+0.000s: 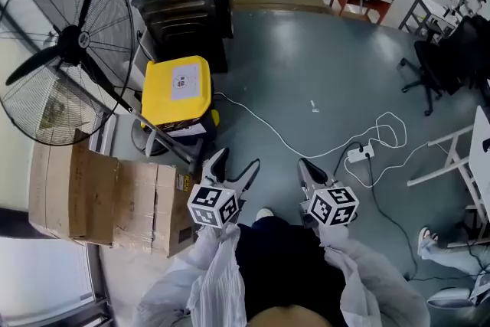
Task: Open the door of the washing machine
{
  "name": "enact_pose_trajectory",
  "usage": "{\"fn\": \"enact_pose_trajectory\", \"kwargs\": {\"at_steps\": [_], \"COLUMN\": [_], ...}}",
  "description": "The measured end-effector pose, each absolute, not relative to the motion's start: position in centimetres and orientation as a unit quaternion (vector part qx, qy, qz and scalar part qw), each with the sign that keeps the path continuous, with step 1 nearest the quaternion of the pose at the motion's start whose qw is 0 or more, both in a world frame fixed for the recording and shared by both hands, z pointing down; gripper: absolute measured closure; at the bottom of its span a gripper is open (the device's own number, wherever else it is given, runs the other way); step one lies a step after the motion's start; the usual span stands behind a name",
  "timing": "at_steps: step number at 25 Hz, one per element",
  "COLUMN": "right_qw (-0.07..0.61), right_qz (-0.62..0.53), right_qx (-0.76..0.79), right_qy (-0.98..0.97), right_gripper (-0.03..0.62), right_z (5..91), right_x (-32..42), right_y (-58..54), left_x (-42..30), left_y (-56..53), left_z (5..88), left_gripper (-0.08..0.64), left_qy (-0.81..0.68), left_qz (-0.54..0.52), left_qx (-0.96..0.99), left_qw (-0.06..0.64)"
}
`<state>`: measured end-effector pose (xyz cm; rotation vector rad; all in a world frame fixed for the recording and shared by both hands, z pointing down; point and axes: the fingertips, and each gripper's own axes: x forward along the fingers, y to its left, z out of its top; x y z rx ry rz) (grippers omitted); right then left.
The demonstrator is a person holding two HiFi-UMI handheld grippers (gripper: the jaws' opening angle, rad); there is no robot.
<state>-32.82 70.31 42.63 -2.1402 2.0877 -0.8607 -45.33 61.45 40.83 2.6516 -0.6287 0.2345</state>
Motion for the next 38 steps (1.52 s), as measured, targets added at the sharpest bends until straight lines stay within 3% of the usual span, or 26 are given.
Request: {"fn": "enact_pose_trajectory", "kwargs": {"at_steps": [16,38], "right_qw": [0.020,0.027], "right_qz": [-0.326,-0.293], "right_qx": [-0.664,-0.665], "right_qy": [0.672,0.686], "right_gripper": [0.584,0.584], "right_z": [46.0,42.9], "right_x": [-29.2,-18.7], "right_y": [63.8,32.7], "left_x": [-40.4,-30.1], "left_y": [55.0,24.5], "left_z": [43.8,40.7], "left_gripper": [0.196,0.195], "left_qy": [-0.239,-0.236], "left_qz": [0.118,0.085], "left_qx": [0.939,0.944], "left_qw": [0.219,0.214]}}
